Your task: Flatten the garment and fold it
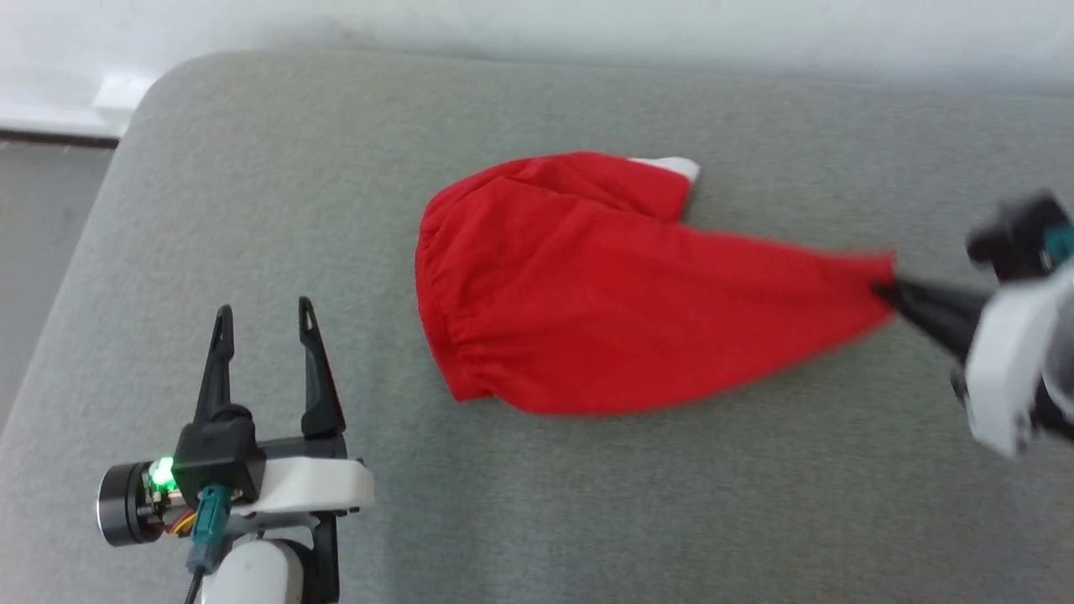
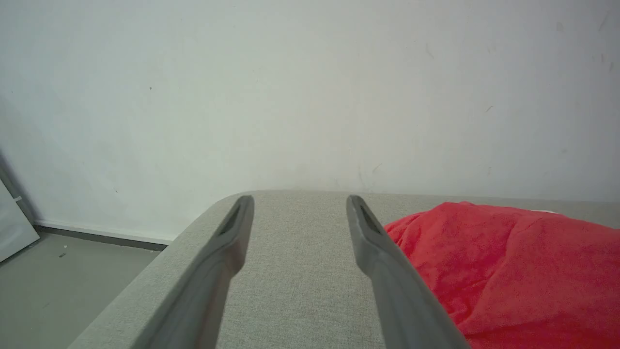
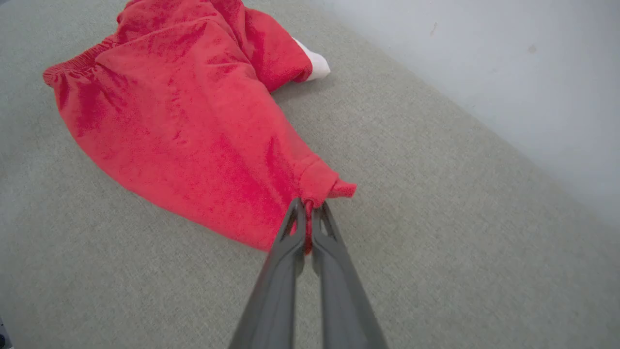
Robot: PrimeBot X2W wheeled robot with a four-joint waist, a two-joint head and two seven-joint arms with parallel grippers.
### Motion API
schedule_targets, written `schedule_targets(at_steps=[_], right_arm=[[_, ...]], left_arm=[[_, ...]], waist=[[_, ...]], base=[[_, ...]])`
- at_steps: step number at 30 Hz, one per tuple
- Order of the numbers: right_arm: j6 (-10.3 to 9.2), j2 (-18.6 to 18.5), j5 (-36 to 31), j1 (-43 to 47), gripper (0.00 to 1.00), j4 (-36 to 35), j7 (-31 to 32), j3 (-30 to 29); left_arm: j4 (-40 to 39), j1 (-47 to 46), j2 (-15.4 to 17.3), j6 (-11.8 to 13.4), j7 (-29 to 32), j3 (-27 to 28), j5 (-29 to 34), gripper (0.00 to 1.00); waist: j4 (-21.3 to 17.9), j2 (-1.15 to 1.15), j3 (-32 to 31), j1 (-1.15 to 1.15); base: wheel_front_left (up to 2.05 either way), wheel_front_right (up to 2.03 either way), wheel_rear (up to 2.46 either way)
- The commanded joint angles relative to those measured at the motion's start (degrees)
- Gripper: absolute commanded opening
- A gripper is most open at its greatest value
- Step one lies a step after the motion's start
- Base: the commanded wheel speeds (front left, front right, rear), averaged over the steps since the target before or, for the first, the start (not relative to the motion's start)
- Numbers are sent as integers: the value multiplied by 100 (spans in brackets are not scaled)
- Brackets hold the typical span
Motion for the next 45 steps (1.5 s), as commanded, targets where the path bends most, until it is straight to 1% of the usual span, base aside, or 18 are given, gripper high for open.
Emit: schedule_targets(at_steps=[1,3,5,9,11,12,13,14,15,17,21,24,26,29,34,37,42,45], right_arm=[[-5,-98,19,305,0,-91,-50,-80],[-5,-234,3,847,0,-191,-107,-322],[-5,-198,-49,1364,0,-169,-104,-518],[-5,205,-255,2112,0,215,21,-825],[-5,536,-310,2327,0,498,147,-917],[-5,673,-336,2404,7,621,216,-923],[-5,766,-415,2451,18,727,242,-927],[-5,847,-499,2482,43,813,234,-954],[-5,931,-539,2500,100,862,185,-1028],[-5,1014,-587,2504,100,809,75,-1203],[-5,803,-798,2430,100,283,49,-1603],[-5,556,-898,2326,100,-242,279,-2000],[-5,469,-960,2213,100,-516,520,-2228],[-5,437,-1140,1915,100,-705,1041,-2305],[-5,694,-1263,1217,100,-328,2099,-1853],[-5,898,-1305,798,100,181,2440,-1495],[-5,1209,-1344,384,100,1080,2528,-920],[-5,1337,-1309,301,100,1443,2475,-463]], left_arm=[[-26,55,-24,-58,-27,29,53,100],[-26,86,-34,-92,-27,45,82,100],[-22,93,-43,-129,-27,57,102,100],[20,30,-61,-216,-27,20,160,100],[32,-5,-74,-234,-27,-9,192,100],[41,-22,-79,-249,-27,-29,205,100],[59,-37,-84,-267,-27,-55,217,100],[76,-44,-87,-282,-27,-76,227,100],[88,-38,-86,-289,-27,-83,237,100],[108,6,-71,-296,-27,-80,251,100],[145,108,-37,-302,-27,-74,271,100],[128,141,-40,-297,-27,-110,296,100],[105,136,-42,-286,-27,-153,330,100],[71,101,-41,-272,-27,-207,357,100],[31,-30,-63,-248,-27,-296,350,100],[35,-152,-84,-250,-27,-357,333,100],[36,-315,-130,-217,-27,-434,306,100],[51,-385,-144,-201,-27,-459,303,100]], waist=[[-307,0,-271,1],[-376,0,-286,1],[-439,0,-276,1],[-467,0,-223,1],[-460,0,-203,1],[-444,0,-202,1],[-415,0,-215,1],[-393,0,-234,1],[-388,0,-262,1],[-394,0,-333,1],[-385,0,-484,1],[-337,0,-536,1],[-296,0,-524,1],[-223,0,-448,1],[-73,0,-217,1],[42,0,-55,1],[198,0,218,1],[251,0,322,1]], base=[[0,0,0],[0,0,0],[0,0,0],[0,0,0],[0,0,0],[0,0,0],[0,0,0],[0,0,0],[0,0,0],[0,0,0],[0,0,0],[0,0,0],[0,0,0],[0,0,0],[0,0,0],[0,0,0],[0,0,0],[0,0,0]])
